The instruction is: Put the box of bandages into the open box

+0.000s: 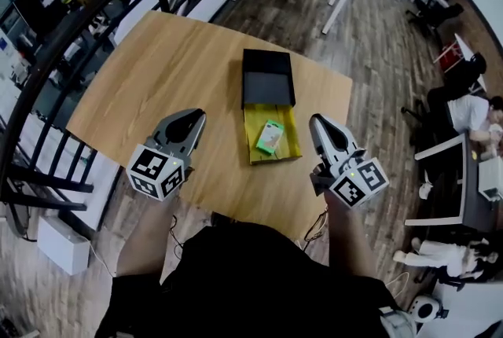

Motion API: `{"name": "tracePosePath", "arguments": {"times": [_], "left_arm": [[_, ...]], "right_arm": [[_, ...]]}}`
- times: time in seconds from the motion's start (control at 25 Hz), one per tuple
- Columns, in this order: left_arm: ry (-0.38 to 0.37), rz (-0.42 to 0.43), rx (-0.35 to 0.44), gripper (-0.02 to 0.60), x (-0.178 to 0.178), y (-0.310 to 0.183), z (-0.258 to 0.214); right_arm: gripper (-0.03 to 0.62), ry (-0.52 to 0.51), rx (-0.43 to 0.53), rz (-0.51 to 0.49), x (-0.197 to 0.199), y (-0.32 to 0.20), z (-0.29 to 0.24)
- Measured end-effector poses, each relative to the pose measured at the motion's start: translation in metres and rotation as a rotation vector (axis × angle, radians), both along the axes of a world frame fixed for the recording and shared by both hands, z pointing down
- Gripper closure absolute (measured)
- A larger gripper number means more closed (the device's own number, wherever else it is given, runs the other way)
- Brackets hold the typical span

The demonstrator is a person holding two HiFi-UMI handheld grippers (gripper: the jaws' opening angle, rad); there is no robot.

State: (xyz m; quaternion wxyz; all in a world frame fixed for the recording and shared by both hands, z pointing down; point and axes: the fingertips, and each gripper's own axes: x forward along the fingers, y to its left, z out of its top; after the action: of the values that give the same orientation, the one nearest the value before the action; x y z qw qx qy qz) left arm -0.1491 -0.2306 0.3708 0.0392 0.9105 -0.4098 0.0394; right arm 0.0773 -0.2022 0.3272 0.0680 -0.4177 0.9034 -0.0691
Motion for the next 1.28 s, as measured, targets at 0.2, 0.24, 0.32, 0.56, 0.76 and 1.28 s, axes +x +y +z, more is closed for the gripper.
{"name": "tracePosePath", "arguments": {"times": [0.2,0.24,0.32,0.56,0.76,1.28], "left_arm": [[-0.015,-0.041,0.044,0.551,-0.014,-0.002,-0.016],[-0.017,-0.045,0.045,0.552,-0.014,-0.004,-0.017],[-0.022,-0.052,0.045,0.552,-0.014,-0.008,-0.019],[-0.037,-0.078,0.057,0.553,-0.016,-0.008,-0.023],[-0.071,-0.093,0.032,0.554,-0.024,-0.005,-0.008],[-0.080,-0.095,0.003,0.560,-0.018,-0.004,0.004]], "right_arm": [[0.559,0.021,0.071,-0.019,-0.001,-0.005,-0.024],[0.559,0.028,0.084,-0.023,-0.001,-0.007,-0.029],[0.559,0.037,0.107,-0.023,0.000,-0.010,-0.038],[0.559,0.000,0.125,0.041,0.012,-0.010,-0.044],[0.559,-0.010,0.067,0.051,0.016,-0.004,-0.018],[0.559,0.016,0.070,0.060,0.023,-0.001,-0.014]]}}
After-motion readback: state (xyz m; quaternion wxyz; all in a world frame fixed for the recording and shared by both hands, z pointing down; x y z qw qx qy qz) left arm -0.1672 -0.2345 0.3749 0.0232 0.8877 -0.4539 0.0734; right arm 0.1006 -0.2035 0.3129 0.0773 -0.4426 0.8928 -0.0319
